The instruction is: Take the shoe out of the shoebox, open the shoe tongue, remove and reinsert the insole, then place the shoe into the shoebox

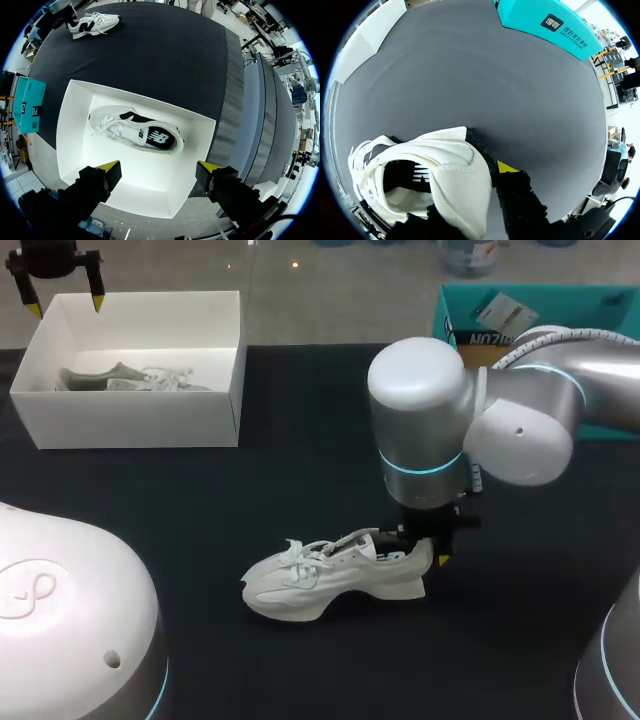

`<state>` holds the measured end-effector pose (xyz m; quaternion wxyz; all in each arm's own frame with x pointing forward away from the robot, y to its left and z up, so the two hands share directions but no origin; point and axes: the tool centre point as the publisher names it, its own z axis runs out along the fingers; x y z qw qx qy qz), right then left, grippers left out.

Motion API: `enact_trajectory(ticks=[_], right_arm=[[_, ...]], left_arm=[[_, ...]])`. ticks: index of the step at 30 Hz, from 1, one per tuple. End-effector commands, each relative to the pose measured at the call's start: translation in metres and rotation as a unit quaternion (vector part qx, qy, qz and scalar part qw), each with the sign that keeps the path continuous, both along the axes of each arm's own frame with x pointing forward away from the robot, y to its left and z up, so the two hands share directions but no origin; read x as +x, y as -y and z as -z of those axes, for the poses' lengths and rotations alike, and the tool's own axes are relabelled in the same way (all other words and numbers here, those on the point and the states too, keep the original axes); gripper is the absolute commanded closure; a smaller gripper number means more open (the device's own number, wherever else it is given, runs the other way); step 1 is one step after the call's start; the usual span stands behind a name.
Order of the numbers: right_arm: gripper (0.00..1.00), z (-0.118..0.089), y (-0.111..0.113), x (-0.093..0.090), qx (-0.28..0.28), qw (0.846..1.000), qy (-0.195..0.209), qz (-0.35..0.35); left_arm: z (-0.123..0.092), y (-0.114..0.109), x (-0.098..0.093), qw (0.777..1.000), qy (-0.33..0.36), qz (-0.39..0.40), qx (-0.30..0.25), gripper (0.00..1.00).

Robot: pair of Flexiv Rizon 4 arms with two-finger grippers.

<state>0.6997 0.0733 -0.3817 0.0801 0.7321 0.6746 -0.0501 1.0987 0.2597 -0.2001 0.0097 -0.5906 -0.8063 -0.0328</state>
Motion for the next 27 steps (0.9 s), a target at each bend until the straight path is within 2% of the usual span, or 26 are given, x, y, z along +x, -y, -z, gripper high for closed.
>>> enact_trajectory(ticks=[1, 4, 5, 6, 7, 8, 9, 13, 16, 21, 27], right_arm=[[1.00, 0.021, -0.010, 0.007, -0.007, 1.000, -0.007, 0.004], [1.00, 0.025, -0.009, 0.005, 0.004, 1.000, -0.010, 0.010], [0.91, 0.024, -0.009, 0.004, 0.004, 1.000, -0.010, 0.010], [0.87, 0.024, -0.009, 0.002, 0.004, 1.000, -0.010, 0.011], [0.77, 0.022, -0.008, 0.001, 0.004, 1.000, -0.009, 0.011], [0.51, 0.019, -0.008, -0.001, 0.005, 1.000, -0.009, 0.013], [0.00, 0.015, -0.007, -0.003, 0.004, 1.000, -0.009, 0.018], [0.00, -0.014, -0.007, -0.010, 0.020, 1.000, -0.001, 0.003], [0.00, -0.038, -0.008, -0.012, 0.062, 0.997, -0.002, -0.039], [0.00, -0.073, -0.009, -0.011, 0.129, 0.985, -0.006, -0.111], [0.00, -0.108, -0.014, -0.009, 0.163, 0.966, 0.000, -0.199]], left_arm=[[0.000, 0.000, 0.000, 1.000, 0.000, 0.000, 0.001, 0.00], [0.000, 0.000, 0.000, 1.000, 0.000, 0.000, 0.001, 0.00], [0.000, 0.000, 0.000, 1.000, 0.000, 0.000, 0.001, 0.00], [0.000, 0.000, 0.000, 1.000, 0.000, 0.000, 0.001, 0.00], [0.000, 0.000, 0.000, 1.000, 0.000, 0.000, 0.001, 0.00], [0.000, 0.000, 0.000, 1.000, 0.000, 0.000, 0.001, 0.00], [0.000, 0.000, 0.000, 1.000, 0.000, 0.000, 0.001, 0.00], [0.000, 0.000, 0.000, 1.000, 0.000, 0.000, 0.001, 0.00], [0.000, 0.000, 0.000, 1.000, 0.000, 0.000, 0.001, 0.00], [0.000, 0.000, 0.000, 1.000, 0.000, 0.000, 0.001, 0.00], [0.000, 0.000, 0.000, 1.000, 0.000, 0.000, 0.001, 0.00]])
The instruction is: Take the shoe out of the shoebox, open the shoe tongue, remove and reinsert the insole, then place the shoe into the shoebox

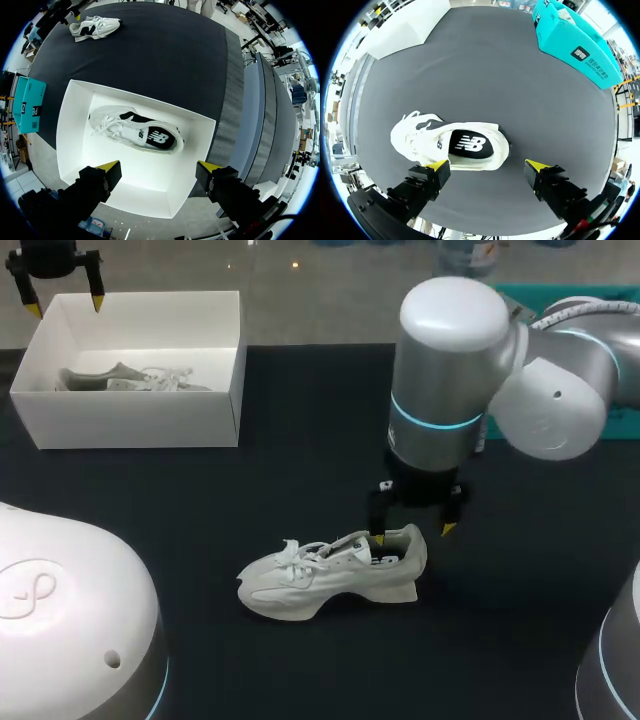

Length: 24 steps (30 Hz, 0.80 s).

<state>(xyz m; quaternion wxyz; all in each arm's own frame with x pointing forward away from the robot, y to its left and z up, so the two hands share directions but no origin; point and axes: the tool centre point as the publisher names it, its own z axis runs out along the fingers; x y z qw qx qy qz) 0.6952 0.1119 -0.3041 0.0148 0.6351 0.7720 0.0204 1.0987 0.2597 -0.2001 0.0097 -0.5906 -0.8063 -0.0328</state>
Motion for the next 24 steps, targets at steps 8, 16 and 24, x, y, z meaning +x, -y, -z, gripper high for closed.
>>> enact_trajectory(ticks=[8, 16, 24], right_arm=[[0.00, -0.040, 0.024, -0.006, 0.114, 0.983, -0.010, -0.145], [0.00, -0.040, 0.024, -0.006, 0.114, 0.983, -0.010, -0.145], [0.00, -0.051, 0.046, 0.001, 0.042, 0.865, 0.151, -0.476]], left_arm=[[0.000, 0.000, 0.000, 1.000, 0.000, 0.000, 0.001, 0.00], [0.000, 0.000, 0.000, 1.000, 0.000, 0.000, 0.001, 0.00], [0.000, 0.000, 0.000, 1.000, 0.000, 0.000, 0.001, 0.00]])
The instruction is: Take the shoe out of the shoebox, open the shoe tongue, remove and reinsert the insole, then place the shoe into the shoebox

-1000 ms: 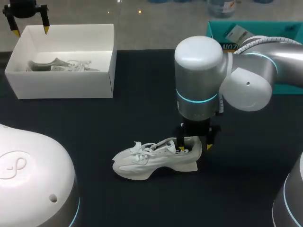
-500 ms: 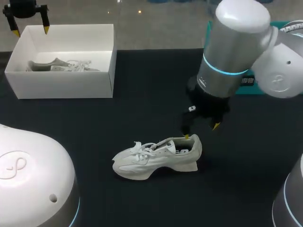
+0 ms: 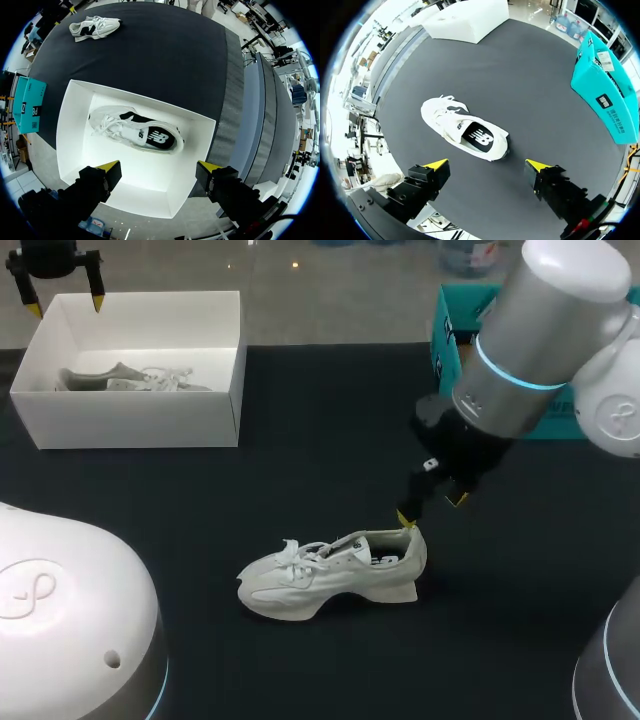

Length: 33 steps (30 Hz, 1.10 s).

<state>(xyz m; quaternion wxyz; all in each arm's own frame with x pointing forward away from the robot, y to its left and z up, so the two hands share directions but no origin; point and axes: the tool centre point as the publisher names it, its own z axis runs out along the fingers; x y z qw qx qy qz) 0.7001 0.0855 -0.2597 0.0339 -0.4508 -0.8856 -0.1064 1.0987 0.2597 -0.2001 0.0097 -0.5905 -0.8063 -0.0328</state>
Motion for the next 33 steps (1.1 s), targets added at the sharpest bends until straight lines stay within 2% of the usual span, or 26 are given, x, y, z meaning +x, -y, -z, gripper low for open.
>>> enact_trajectory(ticks=[1, 3, 6, 24, 25, 27, 29, 33], right_arm=[[0.00, -0.010, 0.023, -0.004, -0.008, 0.939, 0.188, -0.289], [0.00, -0.015, 0.030, -0.002, 0.009, 0.915, 0.231, -0.329], [0.00, -0.016, 0.039, 0.002, 0.038, 0.896, 0.261, -0.357], [0.00, -0.016, 0.039, 0.002, 0.038, 0.896, 0.261, -0.357], [0.00, -0.012, 0.041, 0.003, 0.071, 0.889, 0.271, -0.363], [0.00, -0.007, 0.050, 0.004, 0.071, 0.886, 0.274, -0.366], [0.00, -0.002, 0.055, 0.004, 0.110, 0.882, 0.279, -0.363], [0.00, 0.003, 0.063, 0.003, 0.144, 0.871, 0.290, -0.370]], left_arm=[[0.000, 0.000, 0.000, 1.000, 0.000, 0.000, 0.001, 0.00], [0.000, 0.000, 0.000, 1.000, 0.000, 0.000, 0.001, 0.00], [0.000, 0.000, 0.000, 1.000, 0.000, 0.000, 0.001, 0.00], [0.000, 0.000, 0.000, 1.000, 0.000, 0.000, 0.001, 0.00], [0.000, 0.000, 0.000, 1.000, 0.000, 0.000, 0.001, 0.00], [0.000, 0.000, 0.000, 1.000, 0.000, 0.000, 0.001, 0.00], [0.000, 0.000, 0.000, 1.000, 0.000, 0.000, 0.001, 0.00], [0.000, 0.000, 0.000, 1.000, 0.000, 0.000, 0.001, 0.00]])
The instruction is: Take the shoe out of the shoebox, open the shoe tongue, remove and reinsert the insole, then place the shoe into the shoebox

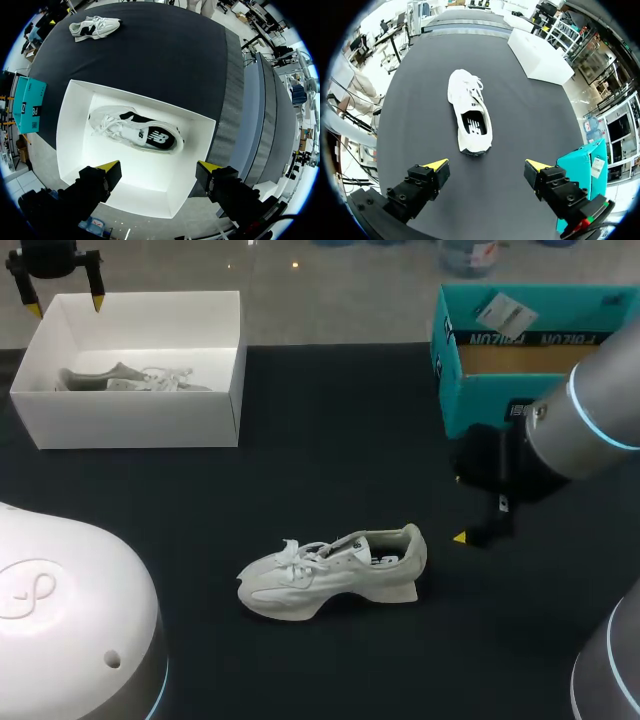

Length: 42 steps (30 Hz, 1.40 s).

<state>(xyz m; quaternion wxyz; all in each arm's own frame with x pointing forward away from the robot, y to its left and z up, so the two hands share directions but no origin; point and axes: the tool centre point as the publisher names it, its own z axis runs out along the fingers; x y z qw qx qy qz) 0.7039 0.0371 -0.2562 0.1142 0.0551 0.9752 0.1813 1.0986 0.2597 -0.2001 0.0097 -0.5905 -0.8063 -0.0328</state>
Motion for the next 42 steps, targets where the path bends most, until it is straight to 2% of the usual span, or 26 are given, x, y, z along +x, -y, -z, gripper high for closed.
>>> enact_trajectory(ticks=[1, 2, 4, 7, 12, 15, 18, 35, 42], right_arm=[[0.00, 0.009, 0.018, 0.000, 0.164, 0.985, 0.026, -0.044], [0.00, 0.012, 0.021, 0.000, 0.168, 0.984, 0.030, -0.054], [0.00, 0.017, 0.027, 0.000, 0.213, 0.975, 0.037, -0.042], [0.00, 0.026, 0.034, -0.001, 0.253, 0.966, 0.034, -0.049], [0.00, 0.039, 0.047, -0.001, 0.288, 0.957, 0.024, -0.037], [0.00, 0.042, 0.052, 0.001, 0.310, 0.950, 0.031, -0.030], [0.00, 0.044, 0.058, 0.004, 0.297, 0.954, 0.037, -0.007], [0.00, 0.044, 0.058, 0.004, 0.297, 0.954, 0.037, -0.007], [0.00, 0.048, 0.063, 0.017, 0.319, 0.947, 0.037, 0.002]], left_arm=[[0.000, 0.000, 0.000, 1.000, 0.000, 0.000, 0.001, 0.00], [0.000, 0.000, 0.000, 1.000, 0.000, 0.000, 0.001, 0.00], [0.000, 0.000, 0.000, 1.000, 0.000, 0.000, 0.001, 0.00], [0.000, 0.000, 0.000, 1.000, 0.000, 0.000, 0.001, 0.00], [0.000, 0.000, 0.000, 1.000, 0.000, 0.000, 0.001, 0.00], [0.000, 0.000, 0.000, 1.000, 0.000, 0.000, 0.001, 0.00], [0.000, 0.000, 0.000, 1.000, 0.000, 0.000, 0.001, 0.00], [0.000, 0.000, 0.000, 1.000, 0.000, 0.000, 0.001, 0.00], [0.000, 0.000, 0.000, 1.000, 0.000, 0.000, 0.001, 0.00]])
